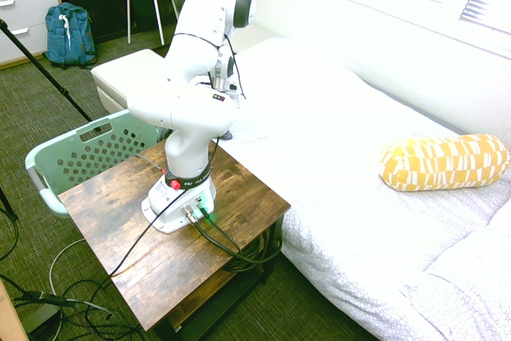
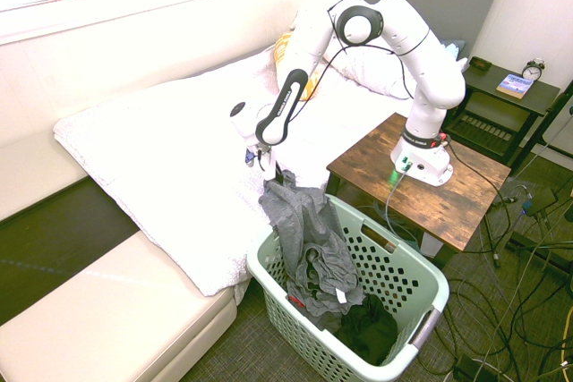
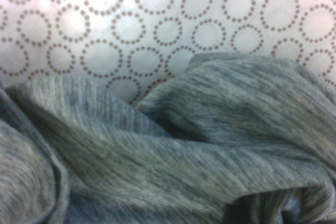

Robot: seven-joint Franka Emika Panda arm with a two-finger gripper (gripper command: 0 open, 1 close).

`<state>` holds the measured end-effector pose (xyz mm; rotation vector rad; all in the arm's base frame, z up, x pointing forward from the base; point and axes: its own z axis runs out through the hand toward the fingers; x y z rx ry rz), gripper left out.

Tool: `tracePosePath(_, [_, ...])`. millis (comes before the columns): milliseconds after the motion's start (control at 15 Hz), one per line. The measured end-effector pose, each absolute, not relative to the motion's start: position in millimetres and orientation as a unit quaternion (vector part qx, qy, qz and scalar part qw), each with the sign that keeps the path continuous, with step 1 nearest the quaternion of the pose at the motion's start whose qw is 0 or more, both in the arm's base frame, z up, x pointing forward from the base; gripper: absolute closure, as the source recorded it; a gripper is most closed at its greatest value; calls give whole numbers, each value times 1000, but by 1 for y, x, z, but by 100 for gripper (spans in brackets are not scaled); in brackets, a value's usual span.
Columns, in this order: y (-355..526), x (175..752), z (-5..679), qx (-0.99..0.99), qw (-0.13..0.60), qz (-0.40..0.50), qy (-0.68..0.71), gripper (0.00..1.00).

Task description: Put my clothes in the laundry bag

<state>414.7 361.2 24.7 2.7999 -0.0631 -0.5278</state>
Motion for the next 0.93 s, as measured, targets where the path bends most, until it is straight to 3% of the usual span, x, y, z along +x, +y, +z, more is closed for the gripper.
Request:
tracePosePath(533, [366,424,69,977,139,-155,-42,100])
tracePosePath(733, [386,375,126,981,143,-121,-57,100])
tracePosePath(933, [408,290,176,984,149,-88,-48,100])
